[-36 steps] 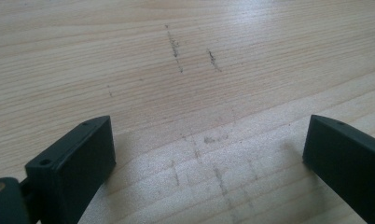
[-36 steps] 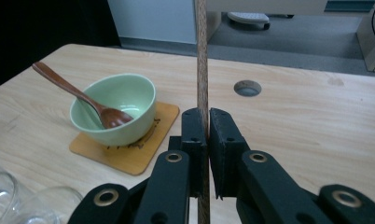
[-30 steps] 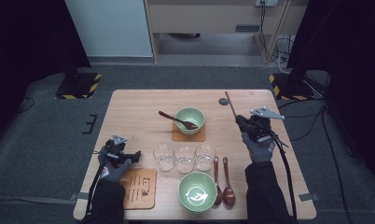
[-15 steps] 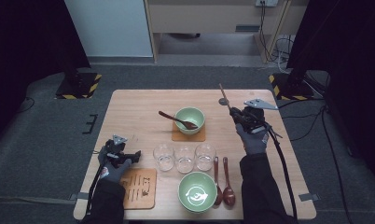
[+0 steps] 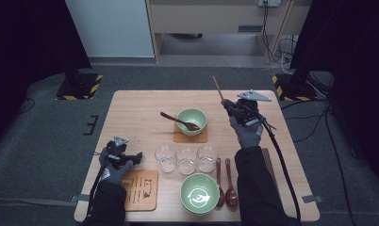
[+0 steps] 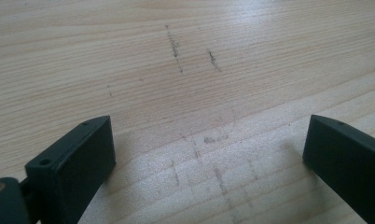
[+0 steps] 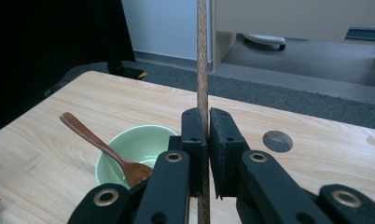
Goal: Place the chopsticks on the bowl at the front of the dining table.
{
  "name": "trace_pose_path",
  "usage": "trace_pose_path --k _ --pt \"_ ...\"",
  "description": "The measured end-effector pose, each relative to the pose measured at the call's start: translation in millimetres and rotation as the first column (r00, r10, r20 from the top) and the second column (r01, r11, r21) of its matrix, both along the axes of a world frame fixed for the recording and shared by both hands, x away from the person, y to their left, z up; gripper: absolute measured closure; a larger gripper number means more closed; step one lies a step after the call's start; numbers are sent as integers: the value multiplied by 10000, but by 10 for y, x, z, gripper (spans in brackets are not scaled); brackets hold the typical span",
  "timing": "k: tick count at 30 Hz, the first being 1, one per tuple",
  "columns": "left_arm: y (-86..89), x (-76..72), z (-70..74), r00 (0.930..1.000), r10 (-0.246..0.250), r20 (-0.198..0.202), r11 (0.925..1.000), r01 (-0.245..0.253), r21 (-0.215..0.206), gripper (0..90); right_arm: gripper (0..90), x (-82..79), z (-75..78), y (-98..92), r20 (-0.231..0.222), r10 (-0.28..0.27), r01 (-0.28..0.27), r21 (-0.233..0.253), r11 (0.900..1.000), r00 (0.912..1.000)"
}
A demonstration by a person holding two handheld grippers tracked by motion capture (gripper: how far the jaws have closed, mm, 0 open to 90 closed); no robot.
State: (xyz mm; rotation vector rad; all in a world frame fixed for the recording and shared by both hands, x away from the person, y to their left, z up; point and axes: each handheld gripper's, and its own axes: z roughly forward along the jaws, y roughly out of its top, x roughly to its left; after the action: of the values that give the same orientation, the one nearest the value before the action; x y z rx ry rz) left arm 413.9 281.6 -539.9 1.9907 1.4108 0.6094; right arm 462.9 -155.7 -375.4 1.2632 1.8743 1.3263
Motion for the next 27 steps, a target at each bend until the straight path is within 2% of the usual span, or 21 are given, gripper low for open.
trace_pose_path --k 3,6,12,16,20,27 --pt "0 0 0 10000 0 0 10000 0 2 13 852 31 20 54 48 70 -70 -2 10000 10000" --pt "0 0 0 10000 -3 -2 10000 3 5 13 851 59 29 73 82 149 -151 213 9997 9999" --pt "0 0 0 10000 -1 -1 10000 1 2 13 851 122 59 141 132 151 -150 -40 9999 9998" --pt "0 0 0 10000 -2 -1 10000 2 2 13 851 155 54 156 108 172 -174 152 9997 9998" --pt "0 0 0 10000 -2 0 10000 2 2 13 851 209 38 232 90 186 -186 -49 9998 9998" --pt "0 1 0 10000 -7 -7 10000 7 7 11 851 290 29 352 26 345 -345 9 9994 9994"
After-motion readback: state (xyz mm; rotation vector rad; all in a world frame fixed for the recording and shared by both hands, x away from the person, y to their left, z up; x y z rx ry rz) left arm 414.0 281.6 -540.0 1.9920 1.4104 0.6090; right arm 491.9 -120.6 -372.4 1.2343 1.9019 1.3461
